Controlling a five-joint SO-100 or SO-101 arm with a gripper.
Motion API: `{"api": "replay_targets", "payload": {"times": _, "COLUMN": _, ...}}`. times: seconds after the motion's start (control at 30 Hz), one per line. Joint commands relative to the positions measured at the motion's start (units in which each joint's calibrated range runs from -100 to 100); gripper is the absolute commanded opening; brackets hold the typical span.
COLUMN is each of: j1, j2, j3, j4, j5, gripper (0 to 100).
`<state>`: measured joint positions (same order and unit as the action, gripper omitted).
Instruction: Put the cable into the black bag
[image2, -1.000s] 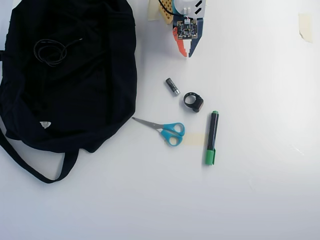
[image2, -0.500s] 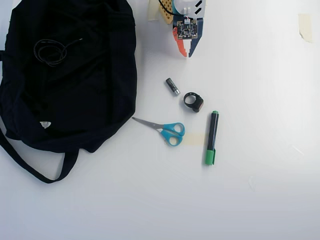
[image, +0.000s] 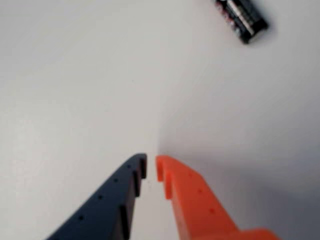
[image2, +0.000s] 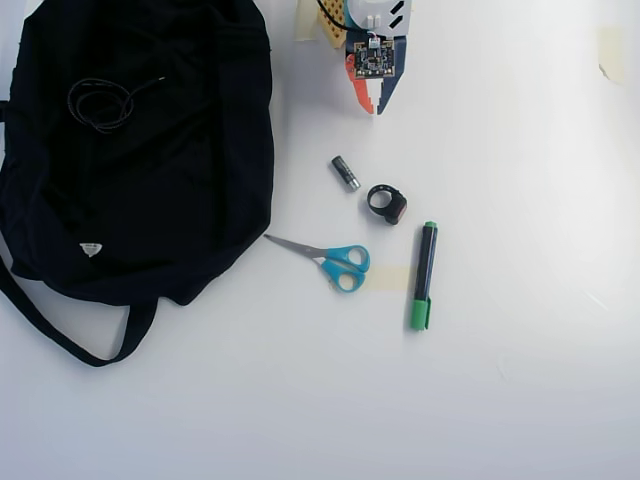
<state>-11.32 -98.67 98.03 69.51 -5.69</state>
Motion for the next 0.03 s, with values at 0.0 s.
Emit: {"api": "replay_targets", "payload": {"times": 0.0, "j1": 0.1, "j2": -0.7, "j3": 1.2, "j4": 1.2, "j5": 0.2, "gripper": 2}}
